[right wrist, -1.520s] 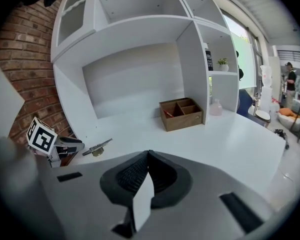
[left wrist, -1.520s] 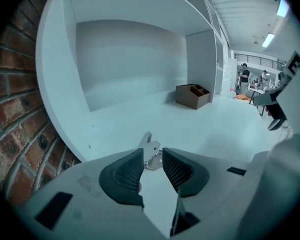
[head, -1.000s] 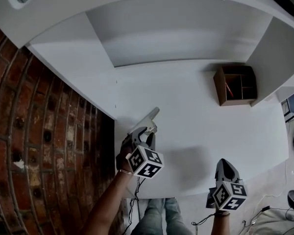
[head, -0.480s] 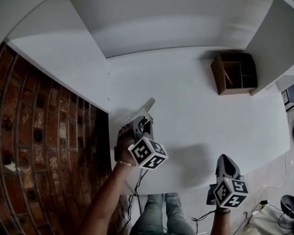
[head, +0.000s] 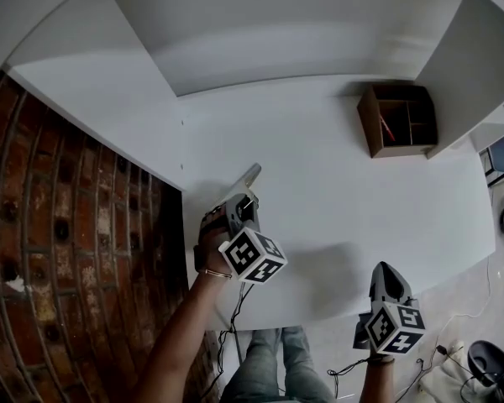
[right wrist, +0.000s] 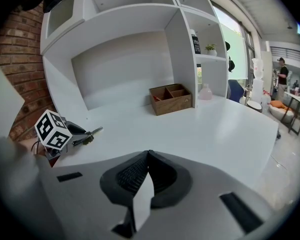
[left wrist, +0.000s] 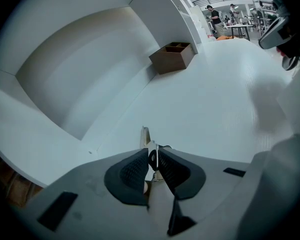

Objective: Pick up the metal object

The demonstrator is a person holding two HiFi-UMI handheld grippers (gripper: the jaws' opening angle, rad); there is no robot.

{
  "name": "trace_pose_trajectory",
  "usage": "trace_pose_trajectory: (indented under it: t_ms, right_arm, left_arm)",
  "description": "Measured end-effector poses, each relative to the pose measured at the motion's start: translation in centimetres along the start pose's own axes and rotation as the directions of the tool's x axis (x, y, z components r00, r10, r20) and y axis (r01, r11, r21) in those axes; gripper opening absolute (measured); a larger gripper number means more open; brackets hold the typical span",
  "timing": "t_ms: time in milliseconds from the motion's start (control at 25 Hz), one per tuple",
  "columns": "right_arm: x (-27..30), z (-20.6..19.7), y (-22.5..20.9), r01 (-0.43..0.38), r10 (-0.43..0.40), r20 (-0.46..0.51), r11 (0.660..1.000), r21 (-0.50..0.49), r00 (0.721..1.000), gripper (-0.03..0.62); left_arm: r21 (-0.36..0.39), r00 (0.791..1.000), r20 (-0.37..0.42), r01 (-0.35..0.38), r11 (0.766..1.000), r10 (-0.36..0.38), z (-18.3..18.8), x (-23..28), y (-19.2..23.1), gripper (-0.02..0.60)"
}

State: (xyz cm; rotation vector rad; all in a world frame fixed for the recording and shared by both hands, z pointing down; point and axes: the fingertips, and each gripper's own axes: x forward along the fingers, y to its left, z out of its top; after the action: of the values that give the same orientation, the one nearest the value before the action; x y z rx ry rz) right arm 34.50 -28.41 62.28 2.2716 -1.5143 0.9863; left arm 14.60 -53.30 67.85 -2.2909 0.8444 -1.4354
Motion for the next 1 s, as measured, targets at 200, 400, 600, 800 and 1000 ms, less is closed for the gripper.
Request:
trace_pose_trajectory:
  t_ms: [200, 400, 600, 800, 1000]
  right_arm:
    - [-0.4, 0.4, -0.3, 0.003, -0.003, 0.001, 1.0, 0.001, 1.0, 0.002]
    - [-0.9, 1.1, -0.5, 0.009, -0.009, 0.012, 1.0, -0.001, 1.0, 0.002]
    - [-1.2, 1.3, -0.8, 0.009, -0.009, 0.012, 1.0, -0.003, 1.0, 0.002]
    - [-1.5, 2.0, -0.9, 0.008, -0.008, 0.017, 1.0, -0.012, 1.0, 0.002]
    - [-1.7, 2.5, -0.8, -0.003, 0.004, 0.012, 1.0, -0.025, 1.0, 0.002]
  left_arm:
    - [-0.007, 1.0, -0.012, 0.001, 1.0, -0.001, 0.1, -0.1, 0.2, 0.058]
    - [-0.016, 1.0, -0.013, -0.023, 1.0, 0.023, 0.4, -0.4, 1.1, 0.037]
    - [-0.014, 0.999, -0.018, -0.03, 0.999, 0.03, 0.4, -0.6, 1.8, 0.021]
    - [-0.018, 0.999, -0.031, -0.025, 1.0, 0.025, 0.4, -0.6, 2.3, 0.017]
    - [-0.034, 0.999, -0.033, -0.018, 0.999, 0.017, 0.5, -1.1, 2.8, 0.017]
